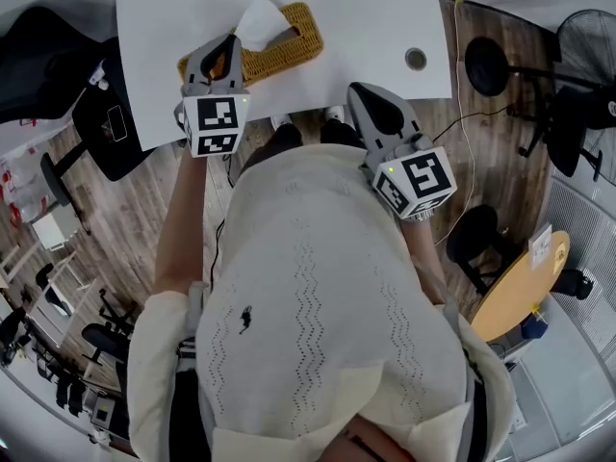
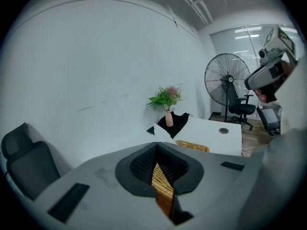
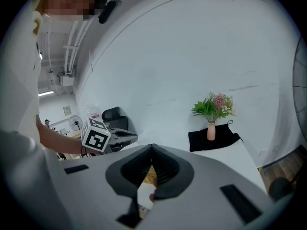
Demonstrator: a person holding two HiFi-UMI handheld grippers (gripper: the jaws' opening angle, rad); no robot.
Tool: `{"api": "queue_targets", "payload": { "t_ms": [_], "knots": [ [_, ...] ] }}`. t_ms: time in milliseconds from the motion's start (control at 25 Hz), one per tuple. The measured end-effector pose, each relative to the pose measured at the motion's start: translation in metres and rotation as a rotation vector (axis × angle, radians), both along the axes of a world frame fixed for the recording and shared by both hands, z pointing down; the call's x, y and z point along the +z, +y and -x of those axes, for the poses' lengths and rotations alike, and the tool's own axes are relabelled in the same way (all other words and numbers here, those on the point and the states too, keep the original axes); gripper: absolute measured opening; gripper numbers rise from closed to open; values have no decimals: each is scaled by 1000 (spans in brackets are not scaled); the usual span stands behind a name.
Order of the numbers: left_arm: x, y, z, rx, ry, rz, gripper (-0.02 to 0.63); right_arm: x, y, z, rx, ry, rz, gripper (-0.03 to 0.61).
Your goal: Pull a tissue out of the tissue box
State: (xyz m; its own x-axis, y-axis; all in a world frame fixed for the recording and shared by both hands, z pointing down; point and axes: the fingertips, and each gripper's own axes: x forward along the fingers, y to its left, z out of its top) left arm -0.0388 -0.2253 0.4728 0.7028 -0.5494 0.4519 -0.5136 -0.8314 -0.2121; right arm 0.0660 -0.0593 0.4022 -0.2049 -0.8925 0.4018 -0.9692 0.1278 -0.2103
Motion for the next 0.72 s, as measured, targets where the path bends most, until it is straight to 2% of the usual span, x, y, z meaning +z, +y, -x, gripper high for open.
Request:
{"api": "queue_targets", "payload": {
  "t_ms": [240,520,720],
  "knots": [
    [-17,16,-2,-66,99,53,12,0,1,-5,-65,-18,0,2],
    [-33,37,8,-199,259,151,12,-1,3,-12,-151,-38,-2,2],
    [-42,58,16,-277,298,153,12,0,4,-12,-232,-63,0,2]
  ]
}}
